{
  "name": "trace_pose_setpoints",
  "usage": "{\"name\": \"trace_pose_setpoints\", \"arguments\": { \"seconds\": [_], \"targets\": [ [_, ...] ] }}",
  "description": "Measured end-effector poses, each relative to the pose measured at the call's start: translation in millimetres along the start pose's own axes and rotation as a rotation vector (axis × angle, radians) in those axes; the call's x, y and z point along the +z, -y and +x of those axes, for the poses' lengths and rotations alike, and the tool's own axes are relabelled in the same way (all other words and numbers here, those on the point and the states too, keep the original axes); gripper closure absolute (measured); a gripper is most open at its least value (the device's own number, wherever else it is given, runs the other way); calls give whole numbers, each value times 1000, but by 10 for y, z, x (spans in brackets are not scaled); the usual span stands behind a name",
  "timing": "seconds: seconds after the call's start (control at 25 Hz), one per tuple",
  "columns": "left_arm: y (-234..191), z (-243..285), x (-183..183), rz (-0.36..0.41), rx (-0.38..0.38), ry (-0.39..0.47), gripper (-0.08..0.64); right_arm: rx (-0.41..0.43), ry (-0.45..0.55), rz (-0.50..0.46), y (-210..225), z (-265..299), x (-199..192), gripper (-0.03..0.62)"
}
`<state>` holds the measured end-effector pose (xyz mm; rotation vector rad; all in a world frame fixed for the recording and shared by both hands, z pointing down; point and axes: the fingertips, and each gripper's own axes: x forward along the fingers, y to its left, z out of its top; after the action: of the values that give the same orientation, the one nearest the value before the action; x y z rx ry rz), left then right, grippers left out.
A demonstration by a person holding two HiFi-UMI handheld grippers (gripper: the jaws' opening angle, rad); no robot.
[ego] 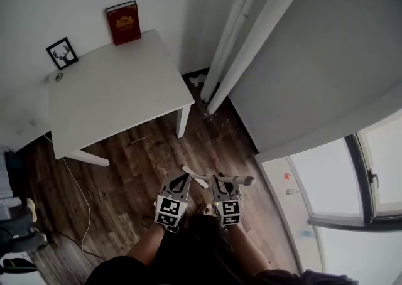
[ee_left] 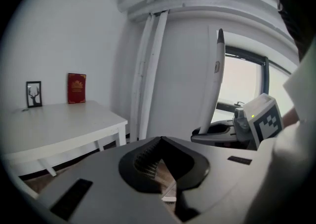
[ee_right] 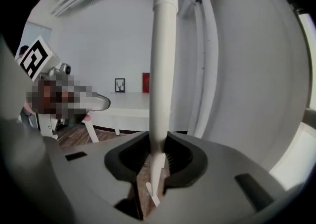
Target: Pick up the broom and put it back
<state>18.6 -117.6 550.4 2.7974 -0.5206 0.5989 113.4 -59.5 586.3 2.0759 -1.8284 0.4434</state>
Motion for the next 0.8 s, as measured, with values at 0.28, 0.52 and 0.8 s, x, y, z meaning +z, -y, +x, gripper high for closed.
{"name": "trace_pose_setpoints", "arguments": {
  "seconds": [0.28, 0.52, 0.8],
  "targets": [
    [-843, -196, -692, -149, 296, -34, 558, 267, 6, -82, -671, 654, -69, 491],
    [-949, -326, -1361, -218, 442, -110, 558, 488, -77, -179, -1194, 1104, -690, 491],
    [-1025, -309, -1924, -360, 557, -113, 558, 605, -138, -207, -1457, 1368, -1014, 491]
  ]
}}
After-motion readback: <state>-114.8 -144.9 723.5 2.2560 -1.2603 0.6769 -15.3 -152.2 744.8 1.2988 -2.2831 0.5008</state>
